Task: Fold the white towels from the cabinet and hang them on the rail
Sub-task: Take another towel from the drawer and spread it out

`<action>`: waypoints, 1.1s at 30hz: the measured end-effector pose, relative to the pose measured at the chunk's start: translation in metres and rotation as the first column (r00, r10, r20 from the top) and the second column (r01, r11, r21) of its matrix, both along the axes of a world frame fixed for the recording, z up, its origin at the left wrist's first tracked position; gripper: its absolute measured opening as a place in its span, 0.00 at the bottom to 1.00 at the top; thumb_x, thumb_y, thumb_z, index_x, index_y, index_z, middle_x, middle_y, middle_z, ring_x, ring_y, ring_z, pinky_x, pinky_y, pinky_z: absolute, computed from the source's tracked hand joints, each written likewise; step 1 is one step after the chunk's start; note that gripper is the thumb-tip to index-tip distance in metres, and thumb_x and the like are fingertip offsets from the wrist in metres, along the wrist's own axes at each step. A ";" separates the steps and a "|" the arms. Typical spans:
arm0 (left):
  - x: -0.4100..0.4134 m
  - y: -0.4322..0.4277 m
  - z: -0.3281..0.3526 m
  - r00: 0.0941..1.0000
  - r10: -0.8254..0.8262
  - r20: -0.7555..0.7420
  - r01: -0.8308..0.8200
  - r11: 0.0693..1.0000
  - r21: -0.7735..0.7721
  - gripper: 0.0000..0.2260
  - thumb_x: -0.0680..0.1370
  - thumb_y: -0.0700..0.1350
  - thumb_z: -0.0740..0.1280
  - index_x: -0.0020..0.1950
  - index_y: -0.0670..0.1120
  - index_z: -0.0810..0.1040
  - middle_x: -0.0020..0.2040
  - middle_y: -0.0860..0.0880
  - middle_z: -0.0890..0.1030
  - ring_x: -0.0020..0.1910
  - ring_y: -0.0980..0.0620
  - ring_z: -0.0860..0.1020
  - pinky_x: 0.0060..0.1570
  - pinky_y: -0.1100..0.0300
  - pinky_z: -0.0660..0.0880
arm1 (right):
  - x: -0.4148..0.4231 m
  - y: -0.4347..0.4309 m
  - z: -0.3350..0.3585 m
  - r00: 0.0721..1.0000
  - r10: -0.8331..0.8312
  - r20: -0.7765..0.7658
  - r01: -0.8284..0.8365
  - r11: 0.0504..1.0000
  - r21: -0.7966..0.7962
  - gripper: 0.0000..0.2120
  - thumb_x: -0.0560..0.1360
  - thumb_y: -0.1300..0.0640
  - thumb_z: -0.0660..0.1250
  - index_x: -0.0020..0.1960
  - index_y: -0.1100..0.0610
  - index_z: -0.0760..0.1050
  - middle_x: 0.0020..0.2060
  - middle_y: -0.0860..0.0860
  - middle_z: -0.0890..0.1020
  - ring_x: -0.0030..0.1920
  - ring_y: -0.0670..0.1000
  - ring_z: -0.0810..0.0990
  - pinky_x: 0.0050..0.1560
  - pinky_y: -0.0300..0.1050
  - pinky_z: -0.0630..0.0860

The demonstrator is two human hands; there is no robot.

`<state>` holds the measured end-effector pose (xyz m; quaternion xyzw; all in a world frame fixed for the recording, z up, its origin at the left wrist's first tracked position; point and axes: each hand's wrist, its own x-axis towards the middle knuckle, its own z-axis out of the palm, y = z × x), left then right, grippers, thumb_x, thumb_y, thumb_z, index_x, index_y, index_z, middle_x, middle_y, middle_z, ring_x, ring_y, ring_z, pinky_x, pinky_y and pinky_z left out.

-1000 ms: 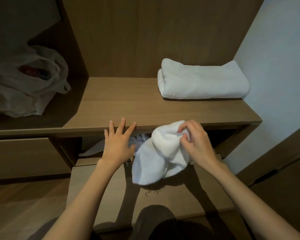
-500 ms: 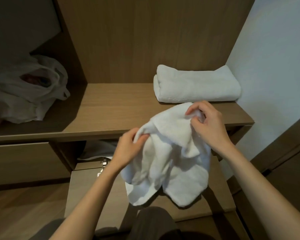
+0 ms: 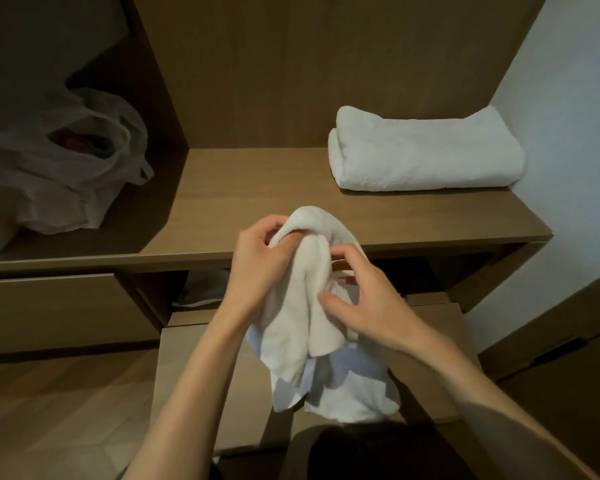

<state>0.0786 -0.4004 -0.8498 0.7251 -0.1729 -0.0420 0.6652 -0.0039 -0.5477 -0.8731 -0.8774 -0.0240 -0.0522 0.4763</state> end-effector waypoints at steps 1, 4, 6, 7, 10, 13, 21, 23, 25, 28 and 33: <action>0.002 0.001 0.001 0.999 -0.022 -0.027 0.023 0.999 0.023 0.05 0.77 0.40 0.67 0.49 0.47 0.82 0.43 0.53 0.83 0.40 0.63 0.79 0.38 0.72 0.72 | 0.004 0.002 0.001 0.999 -0.018 -0.032 0.019 0.999 0.027 0.18 0.74 0.47 0.69 0.61 0.48 0.70 0.55 0.42 0.78 0.55 0.41 0.78 0.55 0.42 0.77; -0.003 0.008 0.003 0.965 -0.115 -0.237 0.121 0.993 0.013 0.06 0.78 0.44 0.67 0.52 0.51 0.82 0.48 0.50 0.83 0.48 0.55 0.81 0.45 0.64 0.77 | 0.014 -0.002 0.012 0.991 -0.102 -0.082 0.090 0.985 -0.146 0.14 0.76 0.43 0.65 0.55 0.51 0.71 0.46 0.46 0.80 0.46 0.47 0.80 0.47 0.56 0.78; -0.009 0.013 0.012 0.913 -0.154 -0.378 0.165 0.986 -0.003 0.07 0.78 0.47 0.67 0.55 0.56 0.81 0.50 0.52 0.83 0.52 0.50 0.81 0.50 0.56 0.79 | 0.017 -0.008 0.029 0.982 -0.093 -0.163 0.050 0.967 -0.250 0.12 0.77 0.43 0.63 0.56 0.49 0.72 0.45 0.45 0.80 0.46 0.48 0.80 0.48 0.58 0.77; -0.010 0.014 0.020 0.898 -0.171 -0.406 0.195 0.981 0.018 0.09 0.78 0.47 0.67 0.57 0.57 0.79 0.51 0.53 0.83 0.52 0.51 0.81 0.53 0.53 0.79 | 0.018 -0.012 0.041 0.973 -0.091 -0.213 0.033 0.964 -0.262 0.12 0.78 0.43 0.62 0.57 0.48 0.71 0.46 0.44 0.80 0.47 0.48 0.80 0.49 0.58 0.77; -0.004 0.015 0.067 0.874 -0.275 -0.401 0.335 0.938 0.087 0.19 0.78 0.46 0.68 0.67 0.61 0.72 0.58 0.57 0.80 0.56 0.55 0.79 0.58 0.50 0.77 | 0.019 -0.020 0.091 0.953 -0.141 -0.270 0.073 0.966 -0.247 0.11 0.77 0.41 0.62 0.56 0.46 0.72 0.45 0.44 0.80 0.47 0.46 0.80 0.50 0.55 0.78; 0.003 0.014 0.144 0.798 -0.392 -0.457 0.458 0.888 0.038 0.32 0.77 0.37 0.66 0.74 0.63 0.61 0.66 0.60 0.73 0.60 0.58 0.76 0.59 0.55 0.76 | 0.019 -0.025 0.161 0.955 -0.179 -0.235 0.130 0.969 -0.208 0.08 0.78 0.44 0.64 0.53 0.48 0.74 0.42 0.44 0.80 0.42 0.41 0.79 0.46 0.45 0.77; -0.009 0.029 0.392 0.776 -0.583 -0.242 0.630 0.734 0.253 0.51 0.70 0.42 0.76 0.75 0.67 0.42 0.74 0.69 0.52 0.70 0.69 0.59 0.68 0.67 0.63 | 0.014 -0.031 0.408 0.973 -0.209 -0.102 0.198 0.974 -0.111 0.10 0.77 0.48 0.67 0.46 0.55 0.76 0.40 0.50 0.80 0.41 0.48 0.78 0.44 0.48 0.74; -0.018 0.037 0.449 0.774 -0.604 -0.192 0.632 0.714 0.302 0.53 0.70 0.42 0.77 0.76 0.65 0.39 0.73 0.71 0.50 0.69 0.73 0.57 0.65 0.75 0.60 | 0.009 -0.031 0.471 0.976 -0.205 -0.075 0.197 0.975 -0.100 0.09 0.76 0.47 0.67 0.46 0.53 0.76 0.41 0.48 0.80 0.42 0.46 0.78 0.43 0.46 0.73; -0.026 0.046 0.502 0.769 -0.623 -0.145 0.630 0.697 0.343 0.55 0.69 0.42 0.78 0.76 0.63 0.37 0.74 0.70 0.47 0.71 0.72 0.54 0.65 0.77 0.57 | 0.002 -0.029 0.532 0.981 -0.182 -0.064 0.176 0.980 -0.094 0.07 0.76 0.47 0.67 0.46 0.51 0.76 0.41 0.47 0.80 0.42 0.44 0.77 0.40 0.40 0.71; -0.041 0.060 0.568 0.768 -0.636 -0.078 0.609 0.686 0.399 0.57 0.68 0.40 0.78 0.75 0.64 0.35 0.74 0.71 0.44 0.74 0.69 0.51 0.69 0.72 0.56 | -0.007 -0.025 0.607 0.986 -0.164 -0.021 0.162 0.983 -0.088 0.08 0.76 0.47 0.68 0.46 0.52 0.76 0.41 0.47 0.80 0.42 0.45 0.78 0.39 0.38 0.70; -0.078 0.067 0.647 0.830 -0.494 0.260 0.384 0.843 0.376 0.41 0.71 0.47 0.75 0.77 0.61 0.55 0.76 0.59 0.60 0.73 0.60 0.63 0.68 0.63 0.66 | -0.025 -0.012 0.690 0.989 -0.143 0.038 0.142 0.989 0.027 0.10 0.75 0.48 0.70 0.48 0.54 0.78 0.42 0.48 0.82 0.42 0.45 0.80 0.40 0.39 0.74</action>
